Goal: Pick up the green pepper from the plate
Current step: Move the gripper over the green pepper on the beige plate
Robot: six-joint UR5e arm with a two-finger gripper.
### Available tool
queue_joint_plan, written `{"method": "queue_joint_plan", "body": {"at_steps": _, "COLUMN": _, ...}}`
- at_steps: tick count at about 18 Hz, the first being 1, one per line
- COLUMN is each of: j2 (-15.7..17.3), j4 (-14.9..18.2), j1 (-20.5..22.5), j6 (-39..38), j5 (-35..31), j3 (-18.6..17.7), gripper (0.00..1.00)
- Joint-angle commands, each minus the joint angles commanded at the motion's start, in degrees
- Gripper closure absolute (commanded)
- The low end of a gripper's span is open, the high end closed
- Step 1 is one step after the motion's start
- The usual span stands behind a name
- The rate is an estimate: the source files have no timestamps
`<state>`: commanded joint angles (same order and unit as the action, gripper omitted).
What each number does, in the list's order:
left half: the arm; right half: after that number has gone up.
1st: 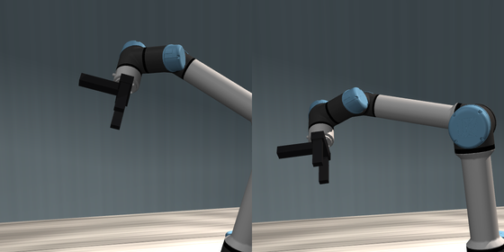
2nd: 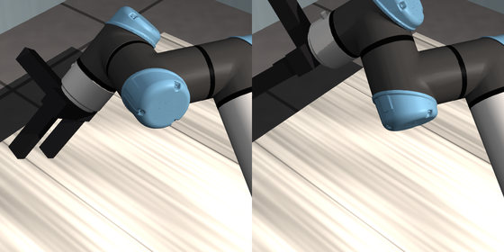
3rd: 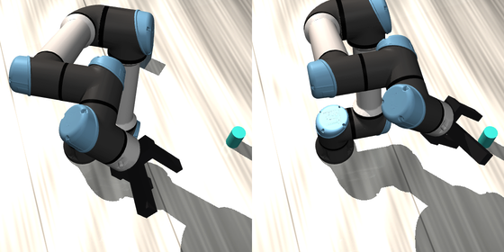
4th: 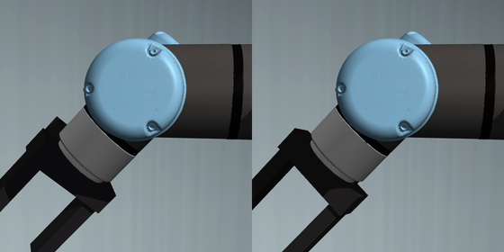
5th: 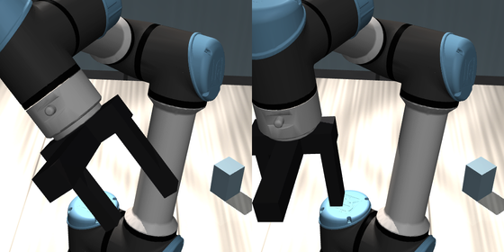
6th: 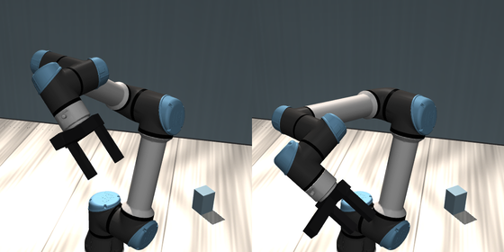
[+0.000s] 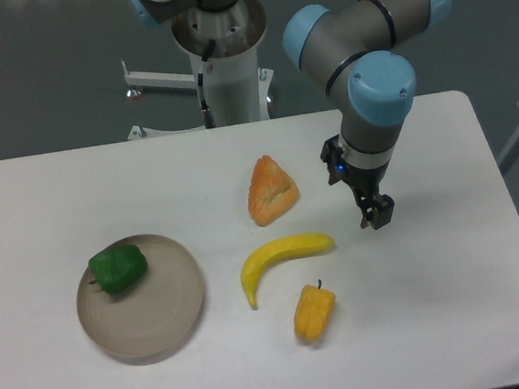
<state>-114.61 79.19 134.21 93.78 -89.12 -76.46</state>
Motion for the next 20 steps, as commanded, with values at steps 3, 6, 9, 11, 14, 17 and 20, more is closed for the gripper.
{"method": "queue_joint_plan", "body": {"at_steps": 3, "j2": -0.17, "j4": -0.18, "j1": -0.17, "j6": -0.09, "j5": -0.09, "j3": -0.17, "gripper": 0.0}}
{"method": "queue_joint_plan", "body": {"at_steps": 6, "j2": -1.14, "j4": -0.17, "j1": -0.96, "j6": -0.96, "j5": 0.53, "j3": -0.26, "gripper": 0.0}}
{"method": "queue_joint_plan", "body": {"at_steps": 9, "j2": -2.63, "j4": -0.09, "j1": -3.59, "j6": -1.66, "j5": 1.4, "j3": -0.35, "gripper": 0.0}}
{"method": "queue_joint_plan", "body": {"at_steps": 11, "j2": -2.2, "j4": 0.0, "j1": -4.83, "j6": -3.59, "j5": 3.77, "j3": -0.35, "gripper": 0.0}}
{"method": "queue_joint_plan", "body": {"at_steps": 14, "j2": -1.67, "j4": 0.0, "j1": -9.12, "j6": -9.56, "j5": 4.66, "j3": -0.44, "gripper": 0.0}}
{"method": "queue_joint_plan", "body": {"at_steps": 17, "j2": -1.76, "j4": -1.66, "j1": -14.66, "j6": -14.31, "j5": 4.66, "j3": -0.79, "gripper": 0.0}}
{"method": "queue_joint_plan", "body": {"at_steps": 20, "j2": -1.76, "j4": -2.2, "j1": -18.71, "j6": -18.88, "j5": 4.57, "j3": -0.88, "gripper": 0.0}}
